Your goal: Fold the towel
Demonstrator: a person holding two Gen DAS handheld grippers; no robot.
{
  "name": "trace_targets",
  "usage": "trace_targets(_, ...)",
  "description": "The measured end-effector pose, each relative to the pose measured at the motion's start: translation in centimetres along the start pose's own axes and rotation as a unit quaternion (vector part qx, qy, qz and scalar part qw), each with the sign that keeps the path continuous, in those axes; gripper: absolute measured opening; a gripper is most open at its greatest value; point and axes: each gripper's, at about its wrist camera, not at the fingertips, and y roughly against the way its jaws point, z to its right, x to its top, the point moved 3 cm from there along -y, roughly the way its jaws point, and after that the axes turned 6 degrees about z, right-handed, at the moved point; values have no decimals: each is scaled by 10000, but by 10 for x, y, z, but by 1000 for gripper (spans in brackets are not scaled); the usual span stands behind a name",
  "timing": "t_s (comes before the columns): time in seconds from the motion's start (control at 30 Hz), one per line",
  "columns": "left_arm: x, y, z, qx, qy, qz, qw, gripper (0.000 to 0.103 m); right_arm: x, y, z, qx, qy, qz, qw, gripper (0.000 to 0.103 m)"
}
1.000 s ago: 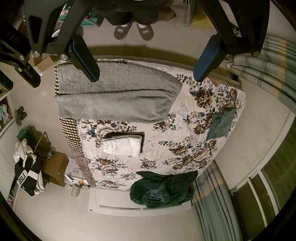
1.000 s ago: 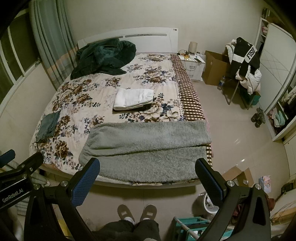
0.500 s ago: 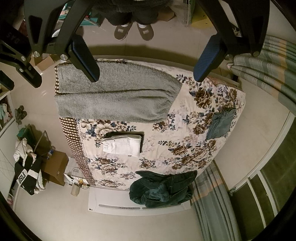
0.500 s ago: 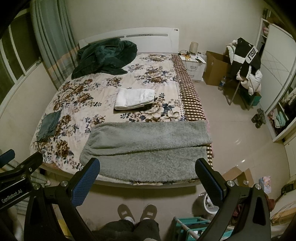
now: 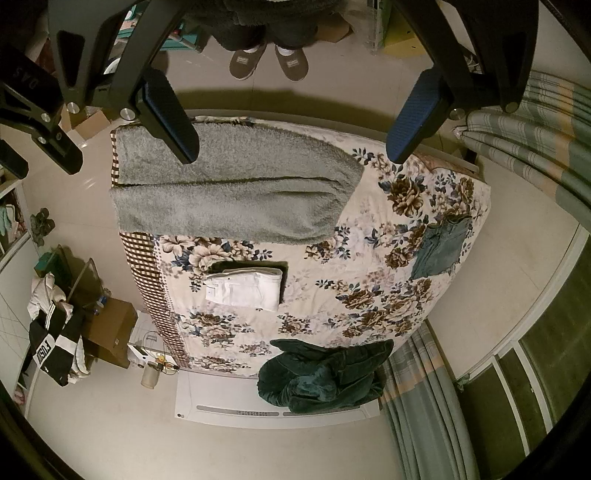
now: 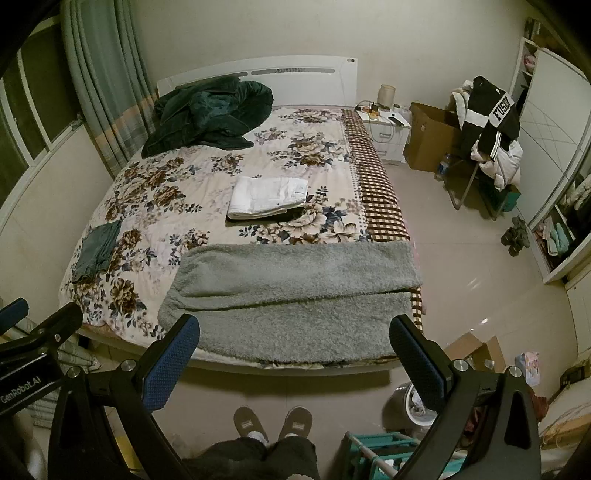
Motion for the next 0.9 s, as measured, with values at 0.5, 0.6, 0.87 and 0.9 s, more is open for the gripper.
trace_targets(0.5,13,-15,5,157,103,-54,9998,103,0,-39,23,-88,-220,-269,9994,103)
trace_targets(0.6,20,-45,8,374,210,-75,9991,103,-2,-85,50,-173,-411,-304,9985,103)
trace_targets(0.87,46,-136,18,886,390,-267,9949,103,23,-207,100,-349,-836,-487,9947,103)
trace_targets(0.9,48,-146,19,918,361,-280,9947,103,29,-225,105,-424,-850,-530,9941,103)
